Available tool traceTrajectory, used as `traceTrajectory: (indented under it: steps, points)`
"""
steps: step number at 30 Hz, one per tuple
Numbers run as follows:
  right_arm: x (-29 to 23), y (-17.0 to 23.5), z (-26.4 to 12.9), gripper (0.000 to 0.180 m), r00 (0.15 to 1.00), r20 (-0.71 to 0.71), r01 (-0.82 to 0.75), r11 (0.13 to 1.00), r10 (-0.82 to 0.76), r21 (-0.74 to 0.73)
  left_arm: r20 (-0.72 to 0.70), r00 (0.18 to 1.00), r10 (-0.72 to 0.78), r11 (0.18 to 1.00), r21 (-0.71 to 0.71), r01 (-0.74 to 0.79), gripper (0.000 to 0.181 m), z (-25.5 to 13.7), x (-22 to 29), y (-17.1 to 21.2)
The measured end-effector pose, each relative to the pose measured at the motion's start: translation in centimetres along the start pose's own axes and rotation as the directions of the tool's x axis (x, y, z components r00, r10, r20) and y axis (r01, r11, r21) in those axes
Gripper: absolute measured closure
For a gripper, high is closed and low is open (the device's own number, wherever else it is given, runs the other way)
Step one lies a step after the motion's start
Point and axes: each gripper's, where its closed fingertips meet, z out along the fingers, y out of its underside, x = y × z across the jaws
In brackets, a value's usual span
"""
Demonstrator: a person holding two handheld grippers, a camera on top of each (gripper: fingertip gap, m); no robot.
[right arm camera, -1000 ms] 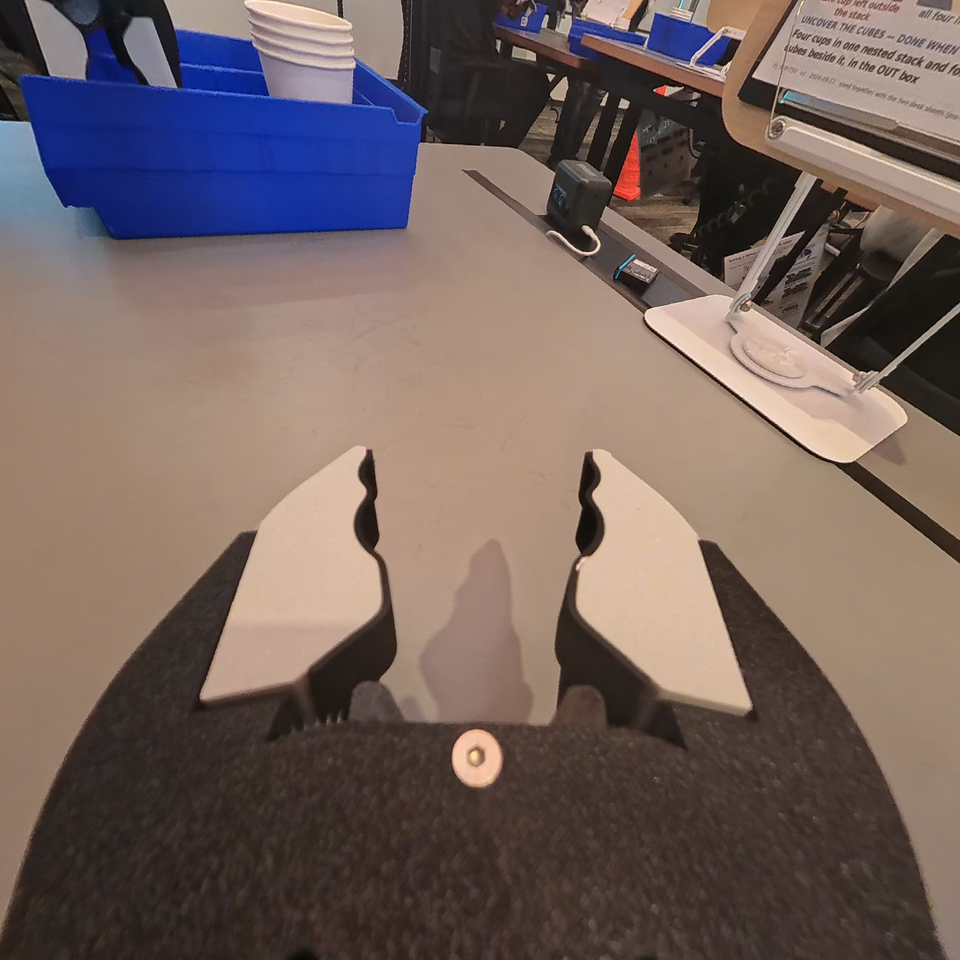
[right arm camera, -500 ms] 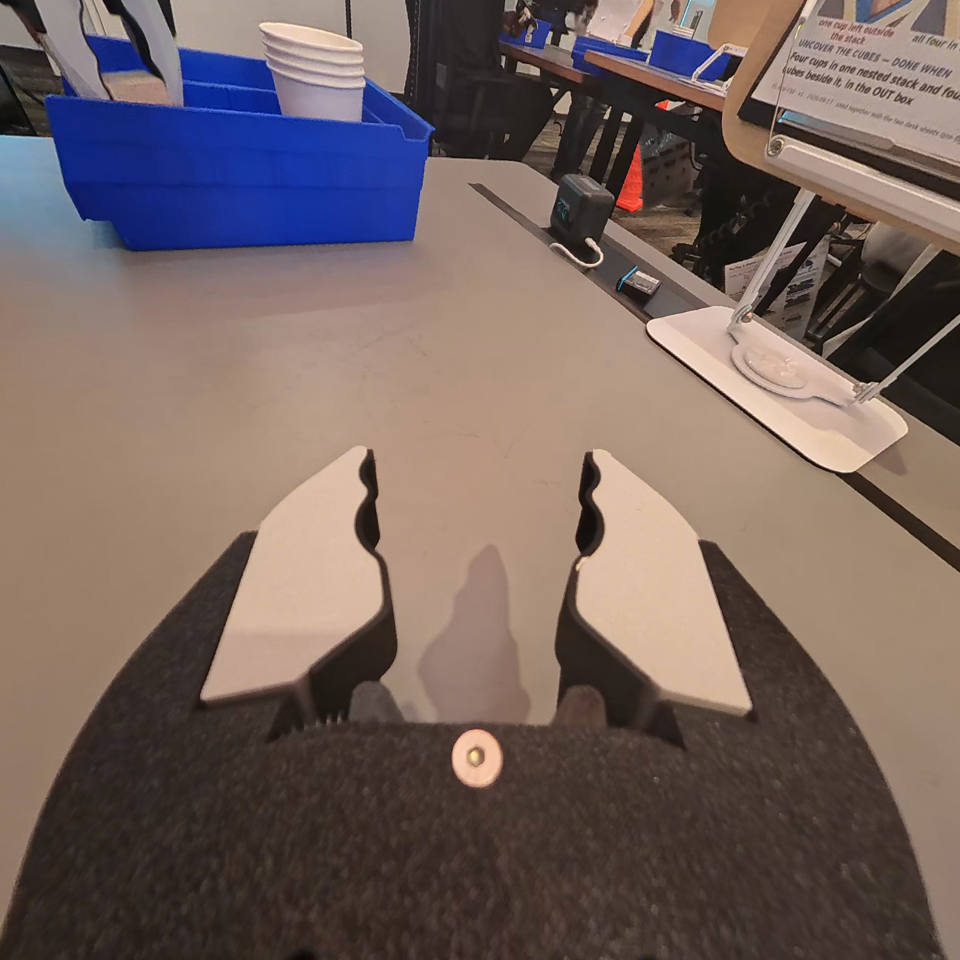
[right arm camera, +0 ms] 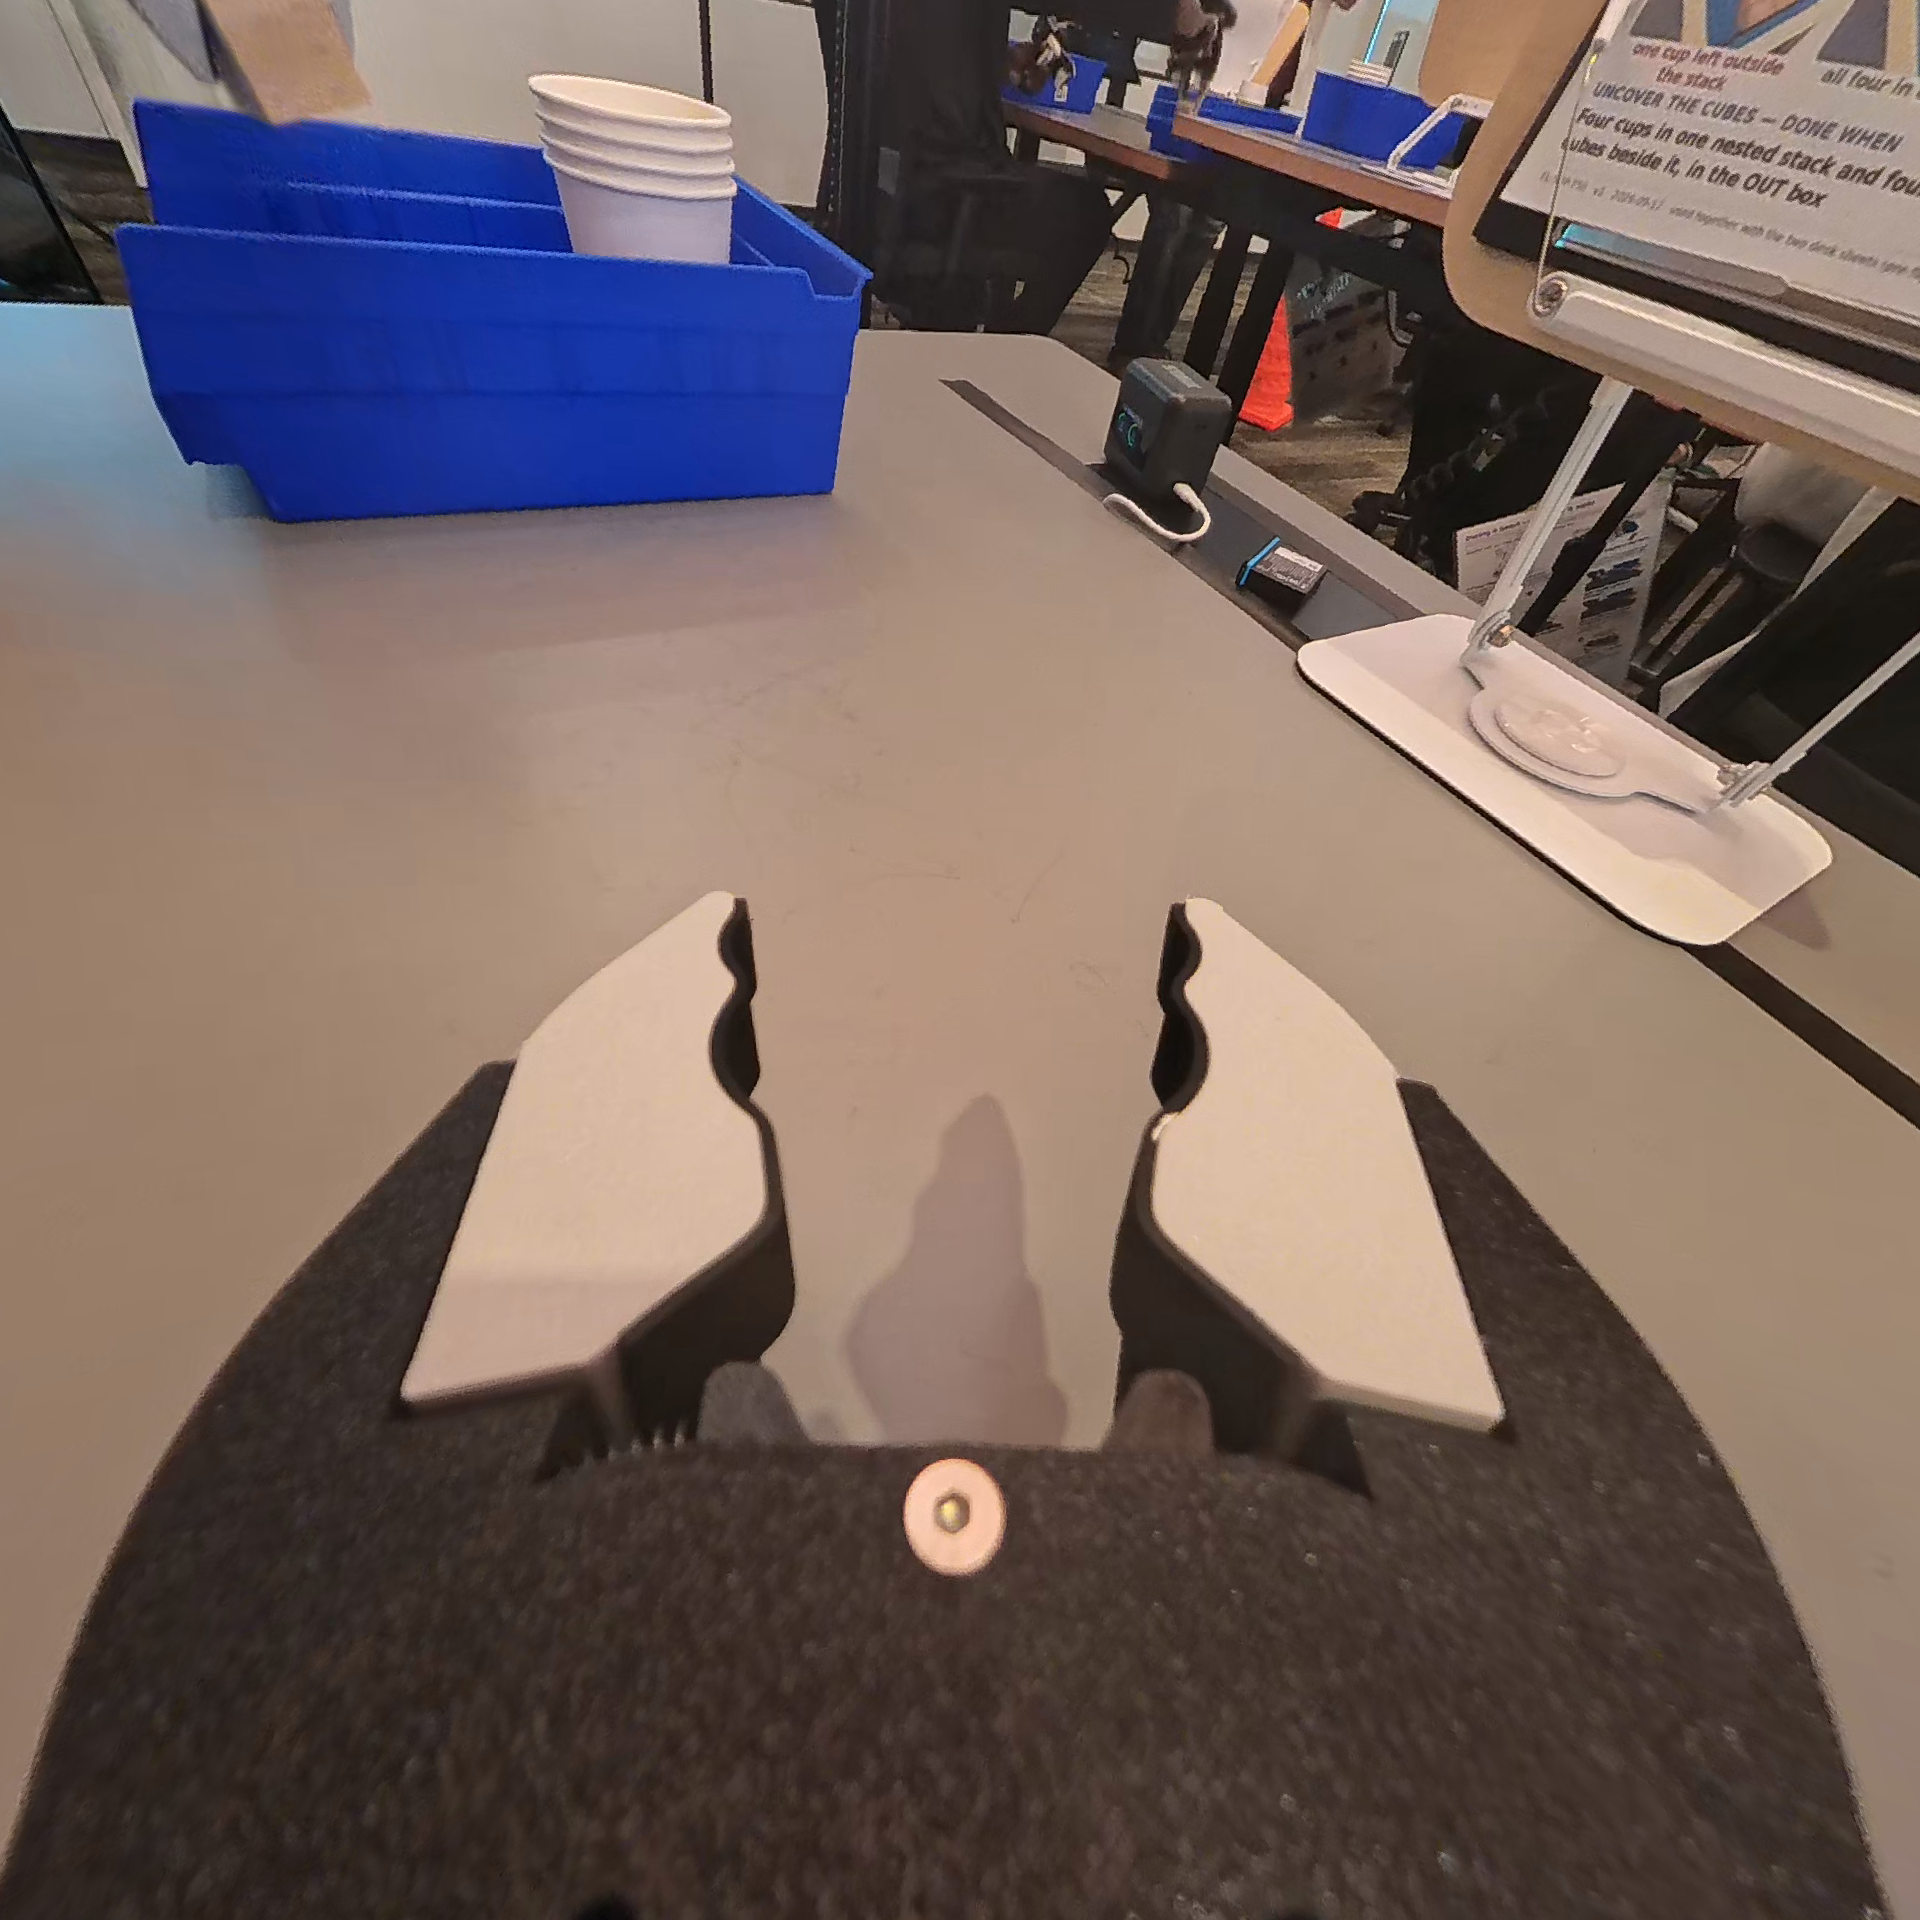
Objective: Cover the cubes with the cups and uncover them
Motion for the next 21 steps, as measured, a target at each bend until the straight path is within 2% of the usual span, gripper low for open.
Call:
traceTrajectory:
  steps: [5, 10, 15, 21]
  points:
    - [-0.1, 0.0, 0.1, 0.105, 1.000, 0.006, 0.001, 1.000, -0.001, -0.002, 0.045, 0.997, 0.067, 0.995, 0.074, -0.070, 0.134, -3.4, -0.5, -4.7]
    - [-0.1, 0.1, 0.0, 0.105, 1.000, 0.010, -0.003, 1.000, 0.003, -0.004, 0.043, 0.980, 0.196, 0.975, 0.096, -0.199, 0.134, -3.7, 0.4, -11.0]
    - [-0.1, 0.1, 0.0, 0.105, 1.000, 0.014, -0.004, 1.000, 0.004, -0.001, 0.002, 0.955, 0.295, 0.950, 0.104, -0.294, 0.134, -1.4, 1.5, -16.9]
    - [-0.2, 0.1, 0.0, 0.105, 1.000, 0.021, -0.005, 1.000, 0.005, -0.002, -0.101, 0.925, 0.366, 0.930, 0.083, -0.359, 0.134, 4.0, 3.1, -21.2]
